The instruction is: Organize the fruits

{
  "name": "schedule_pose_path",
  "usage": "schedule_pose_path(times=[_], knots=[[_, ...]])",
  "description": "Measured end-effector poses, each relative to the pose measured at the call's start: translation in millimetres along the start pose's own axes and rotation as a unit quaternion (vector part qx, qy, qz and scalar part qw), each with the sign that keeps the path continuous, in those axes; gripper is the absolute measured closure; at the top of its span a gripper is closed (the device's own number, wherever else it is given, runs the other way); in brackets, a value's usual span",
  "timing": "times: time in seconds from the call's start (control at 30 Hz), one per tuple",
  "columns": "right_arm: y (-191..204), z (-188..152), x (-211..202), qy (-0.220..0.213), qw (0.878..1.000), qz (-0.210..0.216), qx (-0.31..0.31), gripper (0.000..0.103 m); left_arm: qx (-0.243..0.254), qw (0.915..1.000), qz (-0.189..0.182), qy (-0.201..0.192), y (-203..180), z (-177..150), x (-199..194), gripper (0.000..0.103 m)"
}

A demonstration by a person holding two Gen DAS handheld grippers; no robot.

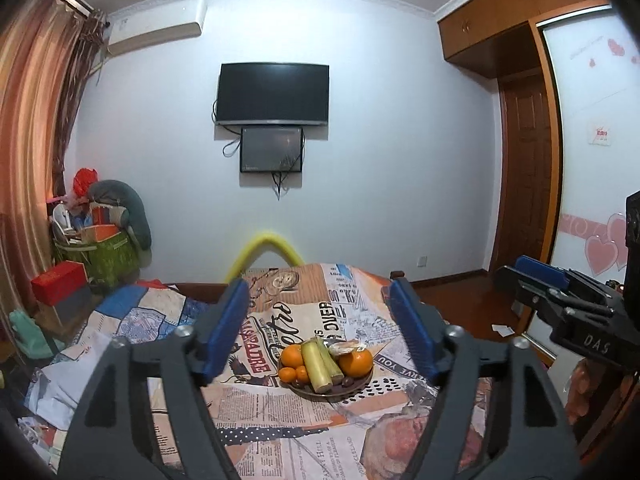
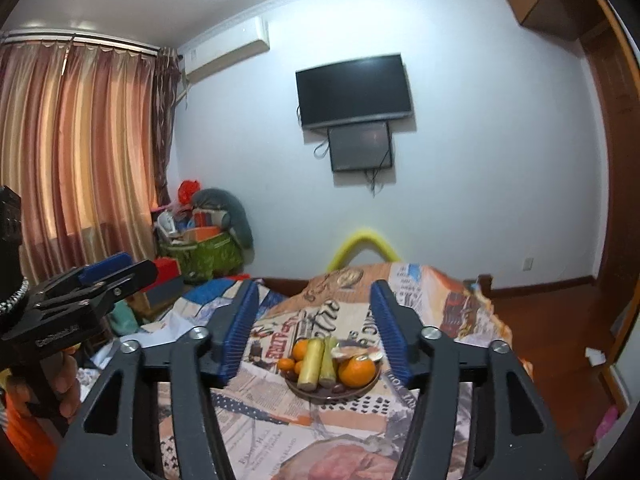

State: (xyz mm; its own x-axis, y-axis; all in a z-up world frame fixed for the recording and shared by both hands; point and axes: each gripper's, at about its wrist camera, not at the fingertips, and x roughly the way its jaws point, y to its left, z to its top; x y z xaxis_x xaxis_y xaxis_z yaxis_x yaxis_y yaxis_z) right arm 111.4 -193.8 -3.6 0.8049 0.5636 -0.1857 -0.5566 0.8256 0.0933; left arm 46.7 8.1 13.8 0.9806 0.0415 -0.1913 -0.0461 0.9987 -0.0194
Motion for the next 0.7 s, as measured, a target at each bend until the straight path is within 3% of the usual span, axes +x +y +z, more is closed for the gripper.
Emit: schedule_pose_path(times=[0.07, 0.4, 0.7], knots=[[5, -1, -4, -0.008, 1.0, -0.008, -0.005, 0.032, 0.001, 1.0, 0.004, -0.006, -1, -2, -5, 0.013], [12, -4, -6, -0.026, 0.999, -0.041, -0.001, 0.0, 0.0, 0.9999, 0.004, -0.013, -3, -11, -16, 0.002], [11, -11, -16, -0.026, 0.998, -0.061, -0.011, 0.0, -0.005, 1.0, 0.0, -0.008, -3, -16, -15, 0.0]])
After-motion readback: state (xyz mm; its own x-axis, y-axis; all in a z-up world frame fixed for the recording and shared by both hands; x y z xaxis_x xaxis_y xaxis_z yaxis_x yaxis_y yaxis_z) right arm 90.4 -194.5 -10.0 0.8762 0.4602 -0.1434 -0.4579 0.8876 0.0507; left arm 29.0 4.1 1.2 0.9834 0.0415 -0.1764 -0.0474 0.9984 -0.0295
